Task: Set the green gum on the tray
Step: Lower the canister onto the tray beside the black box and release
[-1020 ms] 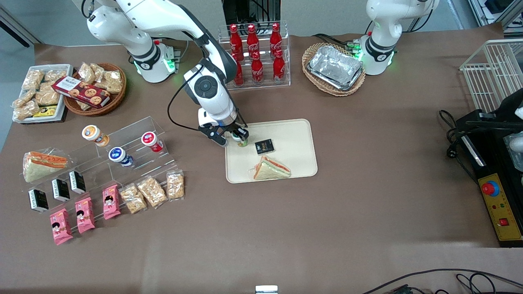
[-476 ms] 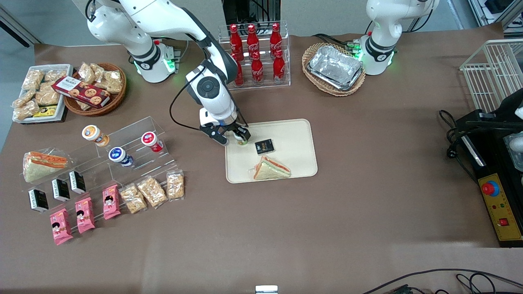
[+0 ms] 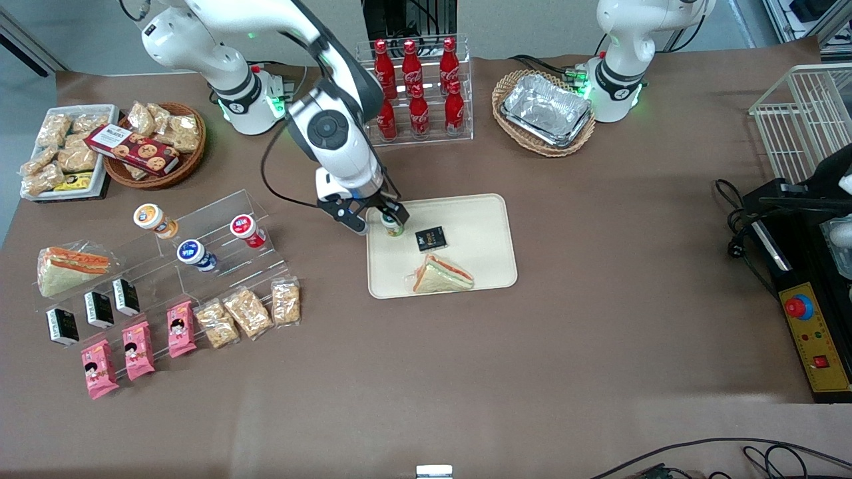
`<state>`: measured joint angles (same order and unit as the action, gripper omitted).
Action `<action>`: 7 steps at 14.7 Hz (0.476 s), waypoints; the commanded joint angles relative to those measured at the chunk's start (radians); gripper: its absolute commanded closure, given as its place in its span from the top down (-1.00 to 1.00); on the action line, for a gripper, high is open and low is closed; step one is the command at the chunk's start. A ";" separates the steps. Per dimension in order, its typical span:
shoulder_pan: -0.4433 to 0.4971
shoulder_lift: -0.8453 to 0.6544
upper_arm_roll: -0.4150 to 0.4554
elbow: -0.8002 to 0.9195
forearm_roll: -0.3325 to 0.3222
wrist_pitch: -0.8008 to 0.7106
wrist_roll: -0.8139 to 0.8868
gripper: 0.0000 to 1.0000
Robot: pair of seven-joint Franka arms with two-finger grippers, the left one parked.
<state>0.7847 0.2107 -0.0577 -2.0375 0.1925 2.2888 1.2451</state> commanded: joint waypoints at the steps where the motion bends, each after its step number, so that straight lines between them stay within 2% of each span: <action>1: -0.044 -0.039 -0.002 0.371 -0.062 -0.554 -0.070 1.00; 3: -0.068 -0.043 -0.002 0.532 -0.061 -0.743 -0.186 1.00; 4: -0.097 -0.065 0.001 0.555 -0.059 -0.808 -0.228 1.00; 6: -0.160 -0.138 0.012 0.556 -0.073 -0.848 -0.338 1.00; 7: -0.191 -0.175 0.013 0.548 -0.102 -0.859 -0.421 1.00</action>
<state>0.6796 0.0924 -0.0605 -1.5086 0.1386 1.4898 1.0015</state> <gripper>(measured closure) 0.000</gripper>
